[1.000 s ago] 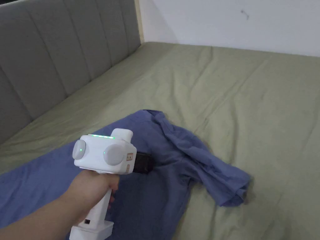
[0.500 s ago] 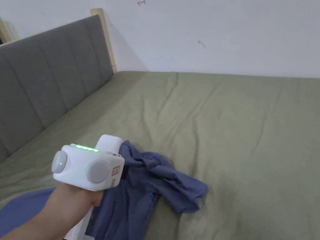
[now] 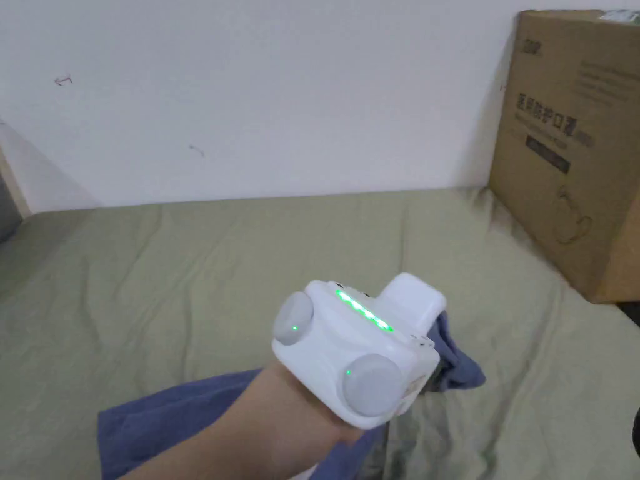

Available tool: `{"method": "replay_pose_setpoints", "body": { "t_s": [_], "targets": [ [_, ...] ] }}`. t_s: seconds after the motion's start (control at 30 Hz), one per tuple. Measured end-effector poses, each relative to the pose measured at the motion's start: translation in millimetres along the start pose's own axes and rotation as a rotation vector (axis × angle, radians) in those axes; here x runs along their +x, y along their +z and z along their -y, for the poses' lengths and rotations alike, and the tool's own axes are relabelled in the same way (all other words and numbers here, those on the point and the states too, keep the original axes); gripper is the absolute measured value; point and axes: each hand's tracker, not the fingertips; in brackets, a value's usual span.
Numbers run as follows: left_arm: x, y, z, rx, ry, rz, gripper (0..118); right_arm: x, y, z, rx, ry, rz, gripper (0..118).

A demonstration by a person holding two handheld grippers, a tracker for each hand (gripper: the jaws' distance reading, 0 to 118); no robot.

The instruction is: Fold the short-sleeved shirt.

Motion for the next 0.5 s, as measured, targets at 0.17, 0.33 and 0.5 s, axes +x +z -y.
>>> {"method": "replay_pose_setpoints", "body": {
  "t_s": [0.17,0.33,0.5],
  "targets": [
    [86,-60,-4,-0.108,-0.03,0.134,7,16,31,1,0.0,0.002,0.079,0],
    [92,-66,26,-0.125,0.047,0.113,100,25,46,9,-0.034,0.008,0.118,0],
    [32,26,55,0.053,0.305,-0.009,104,28,45,12,-0.044,-0.005,0.112,0]
  ]
}}
